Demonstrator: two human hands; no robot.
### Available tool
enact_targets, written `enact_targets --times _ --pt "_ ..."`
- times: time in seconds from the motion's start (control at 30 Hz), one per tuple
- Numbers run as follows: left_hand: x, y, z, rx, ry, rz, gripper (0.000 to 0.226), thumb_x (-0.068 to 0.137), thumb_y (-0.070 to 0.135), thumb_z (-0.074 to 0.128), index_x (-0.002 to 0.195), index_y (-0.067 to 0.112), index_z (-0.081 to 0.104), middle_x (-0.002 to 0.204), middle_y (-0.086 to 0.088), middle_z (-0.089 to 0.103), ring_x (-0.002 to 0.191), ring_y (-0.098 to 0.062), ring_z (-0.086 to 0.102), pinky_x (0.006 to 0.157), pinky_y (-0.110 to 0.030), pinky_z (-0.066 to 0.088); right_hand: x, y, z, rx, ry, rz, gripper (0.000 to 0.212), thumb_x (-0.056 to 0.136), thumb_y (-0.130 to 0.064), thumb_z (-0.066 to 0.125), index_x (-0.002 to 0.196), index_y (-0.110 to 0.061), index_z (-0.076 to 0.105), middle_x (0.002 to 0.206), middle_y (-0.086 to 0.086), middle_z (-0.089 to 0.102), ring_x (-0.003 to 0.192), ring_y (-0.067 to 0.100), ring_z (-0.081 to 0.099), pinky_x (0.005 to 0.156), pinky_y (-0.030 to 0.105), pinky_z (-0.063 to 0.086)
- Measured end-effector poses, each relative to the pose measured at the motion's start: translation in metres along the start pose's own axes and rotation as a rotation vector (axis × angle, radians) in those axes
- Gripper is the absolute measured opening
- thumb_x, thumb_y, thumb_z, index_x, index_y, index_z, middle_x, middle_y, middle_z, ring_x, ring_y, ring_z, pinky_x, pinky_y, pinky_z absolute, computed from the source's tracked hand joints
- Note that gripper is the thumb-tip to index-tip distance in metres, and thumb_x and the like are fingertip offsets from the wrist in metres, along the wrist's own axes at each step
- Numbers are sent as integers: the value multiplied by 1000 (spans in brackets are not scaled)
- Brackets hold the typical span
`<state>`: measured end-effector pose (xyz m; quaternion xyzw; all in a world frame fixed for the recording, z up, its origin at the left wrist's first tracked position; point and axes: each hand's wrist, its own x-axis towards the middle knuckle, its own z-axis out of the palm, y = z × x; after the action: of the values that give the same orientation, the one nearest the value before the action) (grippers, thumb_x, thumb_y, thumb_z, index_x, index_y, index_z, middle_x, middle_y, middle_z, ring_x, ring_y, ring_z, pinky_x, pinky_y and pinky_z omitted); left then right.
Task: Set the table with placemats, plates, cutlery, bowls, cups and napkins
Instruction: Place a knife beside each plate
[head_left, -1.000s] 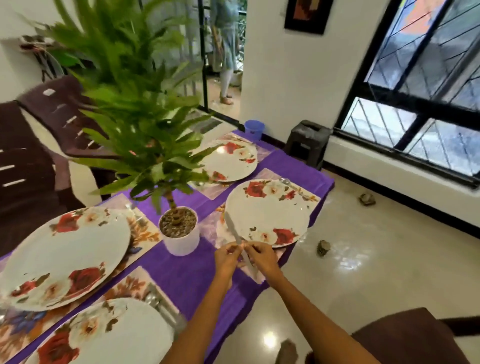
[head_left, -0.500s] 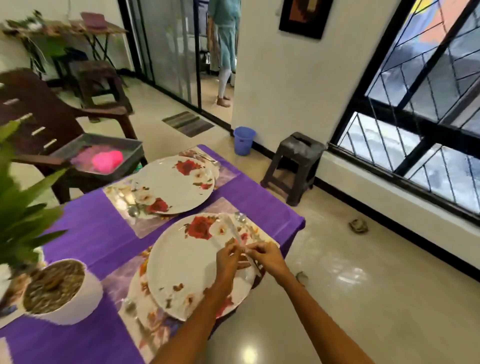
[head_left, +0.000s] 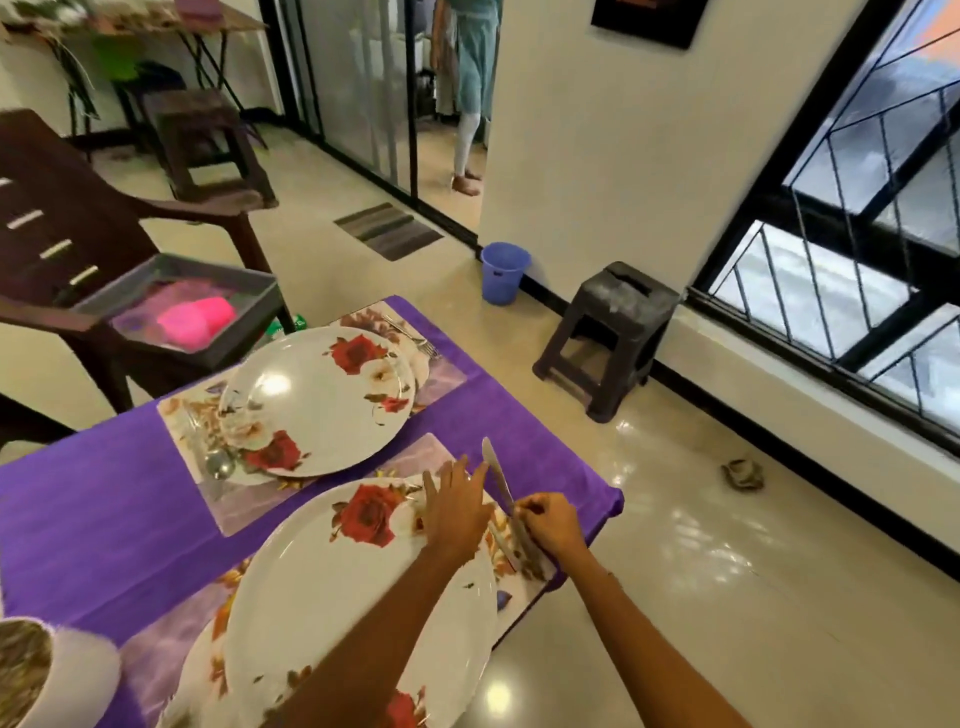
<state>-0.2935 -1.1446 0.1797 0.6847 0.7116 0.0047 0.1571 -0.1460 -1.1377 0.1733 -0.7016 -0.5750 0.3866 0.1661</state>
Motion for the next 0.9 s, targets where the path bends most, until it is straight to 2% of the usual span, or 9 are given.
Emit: enact_targets --times 0.07,0.13,0.3,0.47,0.57,0.67,0.77,0.83,0.9 --pt "9 -1 6 181 -109 1 66 95 52 41 149 24 16 157 -10 14 145 -30 10 114 -54 5 8 -3 3 -53 -33 -12 18 91 -14 58 98 -10 74 99 4 72 88 12 63 79 20 48" --pt "11 -1 6 265 -128 -9 65 94 54 40 147 20 24 154 -11 22 144 -31 15 114 -56 3 14 -4 6 -95 -71 -13 19 92 -16 58 101 -10 73 100 3 72 90 12 63 80 20 48" --pt "6 -5 -2 276 -101 -57 56 95 50 43 139 16 36 142 -9 41 136 -28 33 114 -55 1 24 -8 12 -133 -148 -56 13 88 -13 64 94 -12 75 95 3 73 86 12 66 82 24 54" --pt "6 -1 -7 272 -139 -167 66 92 54 44 144 16 29 147 -11 35 136 -30 34 113 -58 1 30 -12 11 -154 -198 -92 12 88 -11 62 88 -11 74 78 -6 66 69 4 59 76 18 52" --pt "9 3 -9 270 -151 -213 69 91 55 47 145 17 27 148 -11 34 137 -29 33 113 -58 2 33 -11 11 -156 -245 -121 13 88 -11 62 82 -14 72 76 -6 63 68 2 57 71 15 50" --pt "13 6 -12 258 -131 -265 67 90 53 50 143 19 30 146 -8 37 137 -27 33 113 -58 0 39 -9 11 -150 -299 -179 14 86 -9 61 80 -18 70 78 -5 66 72 5 58 72 17 50" --pt "15 18 -14 230 -115 -367 66 87 56 53 140 22 34 143 -6 39 135 -25 33 113 -57 3 46 -3 2 -88 -322 -229 10 86 -13 62 86 -16 71 81 -3 67 75 13 63 77 31 55" --pt "18 30 -14 165 -35 -376 63 87 58 49 137 21 37 142 -6 39 135 -24 33 113 -55 8 51 5 -9 -27 -259 -282 9 89 -19 59 88 -19 68 88 -3 68 84 18 65 80 36 53" --pt "27 53 -10 36 129 -290 57 92 56 39 135 19 42 143 -6 40 136 -23 34 113 -49 15 57 15 -30 -15 -154 -368 14 93 -24 55 99 -17 66 102 1 65 97 20 62 82 31 48"
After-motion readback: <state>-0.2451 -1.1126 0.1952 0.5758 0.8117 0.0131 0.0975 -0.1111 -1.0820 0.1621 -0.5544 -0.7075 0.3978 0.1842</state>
